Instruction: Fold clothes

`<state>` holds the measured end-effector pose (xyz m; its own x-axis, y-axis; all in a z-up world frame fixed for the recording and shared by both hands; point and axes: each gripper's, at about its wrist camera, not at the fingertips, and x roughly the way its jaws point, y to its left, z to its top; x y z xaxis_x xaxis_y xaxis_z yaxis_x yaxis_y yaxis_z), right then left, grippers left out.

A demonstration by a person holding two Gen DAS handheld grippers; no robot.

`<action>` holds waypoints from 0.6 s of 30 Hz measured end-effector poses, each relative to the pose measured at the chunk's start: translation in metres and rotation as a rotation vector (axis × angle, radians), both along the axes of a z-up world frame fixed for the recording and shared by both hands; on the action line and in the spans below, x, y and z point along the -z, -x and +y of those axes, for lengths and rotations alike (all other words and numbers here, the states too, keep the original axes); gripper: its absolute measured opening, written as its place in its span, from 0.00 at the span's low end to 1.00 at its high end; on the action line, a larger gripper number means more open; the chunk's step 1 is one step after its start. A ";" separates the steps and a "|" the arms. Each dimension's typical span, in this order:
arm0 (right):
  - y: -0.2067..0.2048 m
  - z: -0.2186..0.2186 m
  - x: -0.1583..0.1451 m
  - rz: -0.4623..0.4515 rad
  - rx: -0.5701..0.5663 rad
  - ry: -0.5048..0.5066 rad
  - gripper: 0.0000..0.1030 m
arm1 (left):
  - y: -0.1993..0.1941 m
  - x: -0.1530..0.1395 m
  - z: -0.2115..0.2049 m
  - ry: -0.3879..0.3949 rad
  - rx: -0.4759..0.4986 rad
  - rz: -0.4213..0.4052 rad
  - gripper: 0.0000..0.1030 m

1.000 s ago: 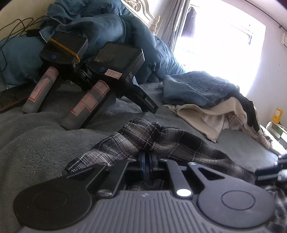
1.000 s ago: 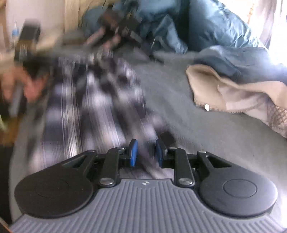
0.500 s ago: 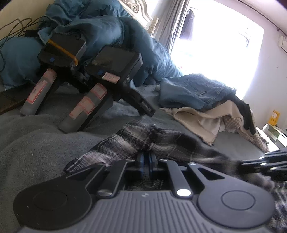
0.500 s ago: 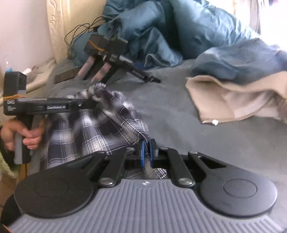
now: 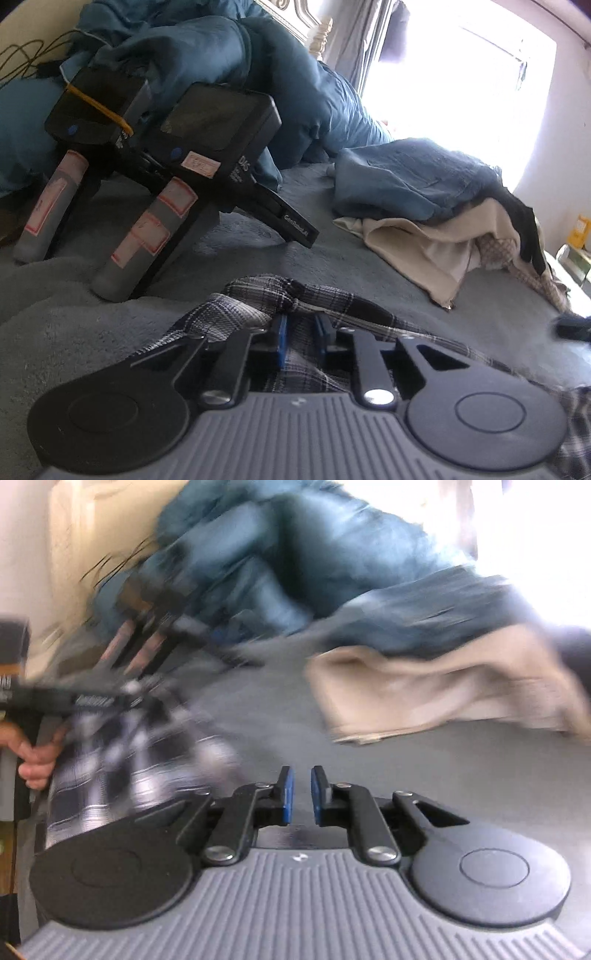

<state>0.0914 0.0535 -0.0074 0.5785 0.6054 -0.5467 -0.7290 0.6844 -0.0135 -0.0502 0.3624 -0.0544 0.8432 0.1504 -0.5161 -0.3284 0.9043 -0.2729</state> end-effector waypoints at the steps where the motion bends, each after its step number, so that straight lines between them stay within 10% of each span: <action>1: -0.005 -0.019 -0.006 0.002 0.019 0.002 0.18 | 0.001 0.001 0.000 -0.004 0.001 -0.003 0.17; 7: -0.024 -0.105 -0.007 0.104 0.022 0.056 0.31 | 0.004 0.002 -0.002 -0.020 -0.007 -0.014 0.16; 18: 0.025 -0.140 0.030 0.113 -0.070 0.154 0.29 | 0.039 -0.035 -0.045 -0.171 -0.009 -0.066 0.29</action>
<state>0.0662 -0.0862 -0.0374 0.4677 0.5467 -0.6945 -0.7777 0.6279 -0.0295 -0.0890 0.3170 -0.0191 0.8727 0.2390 -0.4257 -0.3232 0.9364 -0.1367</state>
